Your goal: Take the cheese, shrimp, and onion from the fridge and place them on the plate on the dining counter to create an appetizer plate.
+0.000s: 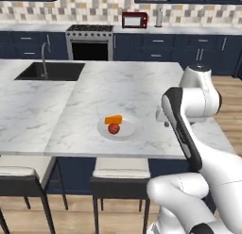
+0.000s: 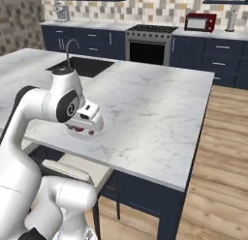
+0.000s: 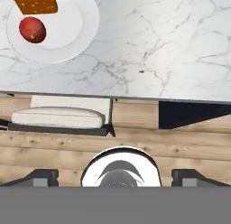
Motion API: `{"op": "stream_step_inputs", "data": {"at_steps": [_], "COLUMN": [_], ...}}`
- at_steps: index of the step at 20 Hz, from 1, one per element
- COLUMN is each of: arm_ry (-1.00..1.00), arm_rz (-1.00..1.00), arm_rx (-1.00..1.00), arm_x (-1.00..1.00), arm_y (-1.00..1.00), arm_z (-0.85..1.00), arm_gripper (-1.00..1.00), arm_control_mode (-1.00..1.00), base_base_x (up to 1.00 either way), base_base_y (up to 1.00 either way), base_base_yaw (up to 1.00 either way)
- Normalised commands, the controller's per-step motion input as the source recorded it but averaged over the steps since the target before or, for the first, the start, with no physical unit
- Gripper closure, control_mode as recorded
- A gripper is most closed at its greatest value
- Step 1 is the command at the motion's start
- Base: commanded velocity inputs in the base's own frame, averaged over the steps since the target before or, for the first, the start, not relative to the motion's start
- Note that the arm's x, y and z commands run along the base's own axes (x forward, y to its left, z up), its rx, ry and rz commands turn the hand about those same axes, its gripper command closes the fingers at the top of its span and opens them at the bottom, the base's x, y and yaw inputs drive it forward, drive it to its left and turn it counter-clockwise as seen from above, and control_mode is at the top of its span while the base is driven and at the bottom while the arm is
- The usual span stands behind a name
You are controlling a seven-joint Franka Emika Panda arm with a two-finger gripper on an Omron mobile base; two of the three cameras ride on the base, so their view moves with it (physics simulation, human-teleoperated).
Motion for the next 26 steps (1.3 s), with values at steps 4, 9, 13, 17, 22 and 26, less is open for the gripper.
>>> {"op": "stream_step_inputs", "data": {"at_steps": [4, 9, 13, 17, 22, 26], "arm_ry": [0.0, 0.0, 0.0, 0.0, 0.0, 0.0], "arm_rz": [0.0, 0.0, 0.0, 0.0, 0.0, 0.0], "arm_rx": [0.0, 0.0, 0.0, 0.0, 0.0, 0.0], "arm_x": [0.0, 0.0, 0.0, 0.0, 0.0, 0.0], "arm_y": [0.0, 0.0, 0.0, 0.0, 0.0, 0.0], "arm_z": [0.0, 0.0, 0.0, 0.0, 0.0, 0.0], "arm_gripper": [-1.0, -1.0, -1.0, -1.0, -1.0, -1.0], "arm_control_mode": [1.0, 1.0, 1.0, 1.0, 1.0, 1.0], "base_base_x": [-0.31, -0.12, 0.0, 0.08, 0.7, 1.0], "base_base_y": [-1.0, -1.0, -1.0, -1.0, -1.0, -0.77], "base_base_yaw": [-0.21, -0.22, -0.19, -0.13, -0.02, 0.0]}}
